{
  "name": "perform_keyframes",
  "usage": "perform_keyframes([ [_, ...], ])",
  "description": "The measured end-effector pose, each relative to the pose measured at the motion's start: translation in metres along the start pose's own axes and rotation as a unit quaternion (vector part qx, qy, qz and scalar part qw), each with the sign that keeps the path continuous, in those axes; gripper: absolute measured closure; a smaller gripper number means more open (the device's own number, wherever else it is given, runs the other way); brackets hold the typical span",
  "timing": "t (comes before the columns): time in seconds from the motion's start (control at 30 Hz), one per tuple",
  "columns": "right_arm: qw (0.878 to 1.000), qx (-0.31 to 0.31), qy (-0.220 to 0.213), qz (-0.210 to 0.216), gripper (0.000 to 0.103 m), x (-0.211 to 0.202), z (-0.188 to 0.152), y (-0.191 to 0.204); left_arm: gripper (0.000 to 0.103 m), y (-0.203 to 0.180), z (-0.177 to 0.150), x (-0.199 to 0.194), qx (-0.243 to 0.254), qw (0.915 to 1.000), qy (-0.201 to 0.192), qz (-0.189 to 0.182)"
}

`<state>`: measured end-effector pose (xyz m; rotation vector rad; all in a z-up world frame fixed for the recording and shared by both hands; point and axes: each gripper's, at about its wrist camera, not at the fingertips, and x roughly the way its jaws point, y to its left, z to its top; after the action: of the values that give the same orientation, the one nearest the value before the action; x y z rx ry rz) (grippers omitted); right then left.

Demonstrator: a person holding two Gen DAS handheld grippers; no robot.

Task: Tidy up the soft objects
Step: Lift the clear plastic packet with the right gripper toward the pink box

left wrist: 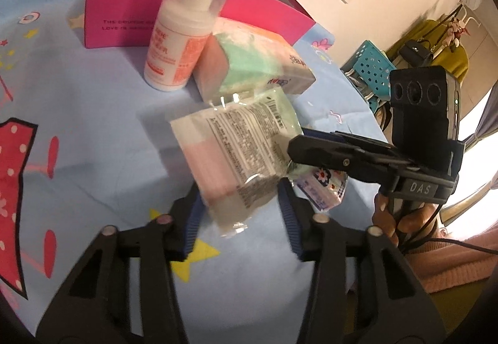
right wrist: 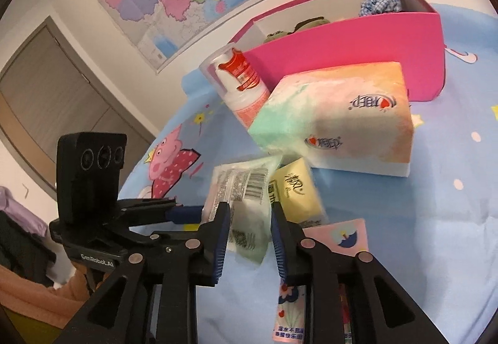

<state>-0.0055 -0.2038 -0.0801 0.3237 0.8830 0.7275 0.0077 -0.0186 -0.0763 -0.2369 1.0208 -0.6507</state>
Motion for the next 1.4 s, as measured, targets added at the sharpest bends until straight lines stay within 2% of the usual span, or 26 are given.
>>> perform_keyframes([
  [0.07,1.000,-0.001,0.000,0.005,0.075,-0.001,0.000,-0.001,0.060,0.000,-0.001,-0.003,0.001,1.0000,0.000,0.006],
  [0.17,1.000,-0.008,0.001,-0.001,0.084,0.001,-0.001,0.001,0.062,-0.006,-0.001,-0.006,0.007,0.9997,-0.006,0.024],
  [0.23,1.000,-0.010,-0.003,0.003,0.086,-0.002,-0.001,0.001,0.064,-0.010,-0.001,-0.011,0.010,0.9995,-0.009,0.030],
  [0.83,0.998,-0.042,-0.040,0.004,0.086,-0.034,0.012,0.014,0.064,-0.057,0.021,-0.037,0.075,0.9940,-0.045,0.065],
  [1.4,0.996,-0.058,-0.062,-0.005,0.086,-0.052,0.027,0.017,0.064,-0.072,0.042,-0.040,0.100,0.9908,-0.062,0.067],
])
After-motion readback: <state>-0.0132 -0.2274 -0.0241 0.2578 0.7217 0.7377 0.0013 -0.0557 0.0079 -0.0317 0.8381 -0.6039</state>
